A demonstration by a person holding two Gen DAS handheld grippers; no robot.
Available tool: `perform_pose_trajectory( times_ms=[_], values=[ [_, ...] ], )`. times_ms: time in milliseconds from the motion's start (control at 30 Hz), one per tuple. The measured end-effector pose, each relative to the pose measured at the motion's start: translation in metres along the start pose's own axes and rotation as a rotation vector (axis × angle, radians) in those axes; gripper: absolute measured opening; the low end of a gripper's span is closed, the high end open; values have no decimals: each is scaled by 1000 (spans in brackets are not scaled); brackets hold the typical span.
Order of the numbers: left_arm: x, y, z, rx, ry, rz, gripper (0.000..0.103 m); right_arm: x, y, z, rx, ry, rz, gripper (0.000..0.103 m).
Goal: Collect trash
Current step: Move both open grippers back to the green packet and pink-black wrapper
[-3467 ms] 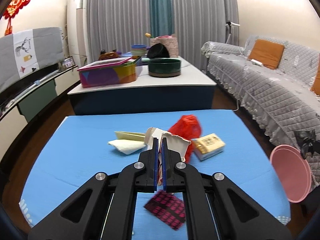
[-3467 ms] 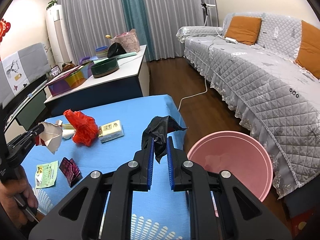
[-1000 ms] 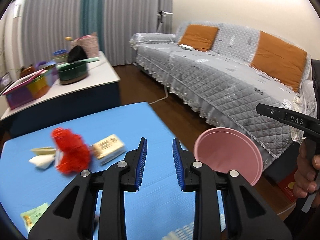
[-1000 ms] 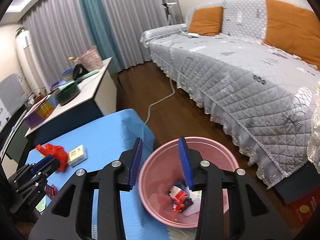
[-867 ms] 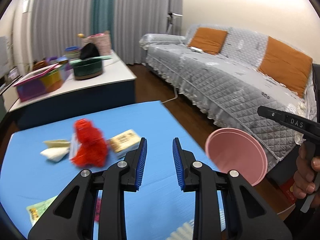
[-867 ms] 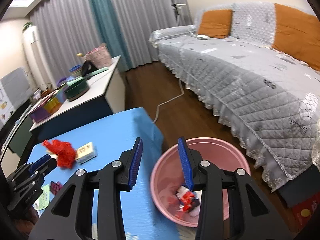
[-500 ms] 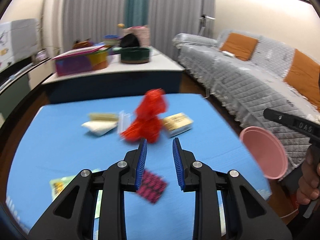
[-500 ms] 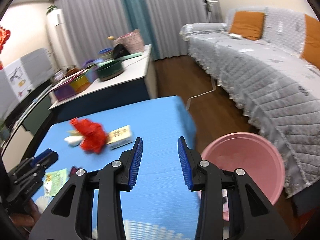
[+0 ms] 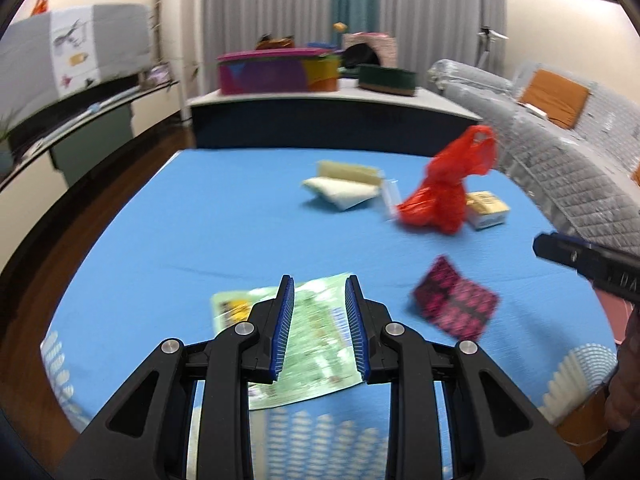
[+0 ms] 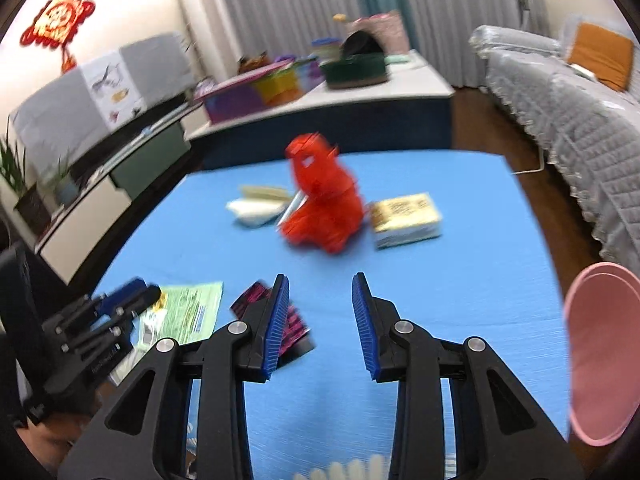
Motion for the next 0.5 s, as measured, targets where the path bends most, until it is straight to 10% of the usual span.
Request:
perform_pose_trajectory(
  times_ms=[500],
  values=[
    [-43, 32, -51, 97, -56, -160, 45, -54, 34, -16, 18, -3, -160, 34]
  ],
)
Point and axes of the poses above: each gripper's, at about its wrist camera, not at the fingertips, and x roughly against the way its jaws point, z to its right, y to its underside, the point moved 8 cm from there along -x, roughly the way its jaws point, and after that the axes turned 12 degrees about -y, right-handed, at the moved point
